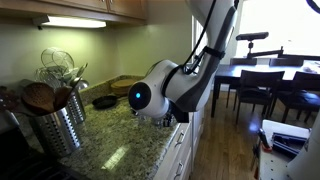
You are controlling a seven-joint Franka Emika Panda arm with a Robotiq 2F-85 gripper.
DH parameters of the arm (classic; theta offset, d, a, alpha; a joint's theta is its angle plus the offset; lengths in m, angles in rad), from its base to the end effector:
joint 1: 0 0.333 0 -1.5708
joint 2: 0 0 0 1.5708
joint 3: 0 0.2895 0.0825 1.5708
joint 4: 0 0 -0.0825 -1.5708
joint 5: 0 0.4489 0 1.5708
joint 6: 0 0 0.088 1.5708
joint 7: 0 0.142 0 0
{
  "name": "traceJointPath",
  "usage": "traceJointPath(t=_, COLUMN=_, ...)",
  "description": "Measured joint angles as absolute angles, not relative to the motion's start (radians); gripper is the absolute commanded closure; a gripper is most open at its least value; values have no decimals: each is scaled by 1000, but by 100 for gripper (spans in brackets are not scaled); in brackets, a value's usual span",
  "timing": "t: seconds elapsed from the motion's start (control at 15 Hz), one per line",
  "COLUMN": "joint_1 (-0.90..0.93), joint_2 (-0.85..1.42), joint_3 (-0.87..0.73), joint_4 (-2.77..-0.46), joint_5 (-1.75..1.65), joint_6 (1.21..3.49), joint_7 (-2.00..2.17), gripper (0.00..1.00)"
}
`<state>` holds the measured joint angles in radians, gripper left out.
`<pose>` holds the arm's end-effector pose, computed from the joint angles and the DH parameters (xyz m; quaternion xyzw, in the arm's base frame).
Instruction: Unstack the cups
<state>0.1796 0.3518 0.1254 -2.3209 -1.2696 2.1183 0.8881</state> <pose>0.4975 0.0890 0.0685 0.8773 0.1926 0.0417 0.4377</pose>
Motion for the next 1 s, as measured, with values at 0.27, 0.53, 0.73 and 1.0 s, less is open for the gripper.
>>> traceJointPath(t=0.27, joint_1=180, joint_2=352, joint_3=124, joint_4=-2316, joint_5=-1270, joint_6=2111, joint_7=888, gripper=1)
traceJointPath(t=0.53, joint_1=175, joint_2=347, joint_3=124, joint_4=-2308, joint_5=-1266, joint_6=2111, joint_7=885, gripper=0)
traceJointPath(t=0.73, joint_1=165, joint_2=328, joint_3=124, joint_4=-2300, joint_5=-1263, joint_6=2111, joint_7=874, gripper=0)
traceJointPath(t=1.0, joint_1=149, joint_2=290, joint_3=120, joint_4=-2299, joint_5=-1252, joint_6=2111, joint_7=854, gripper=0)
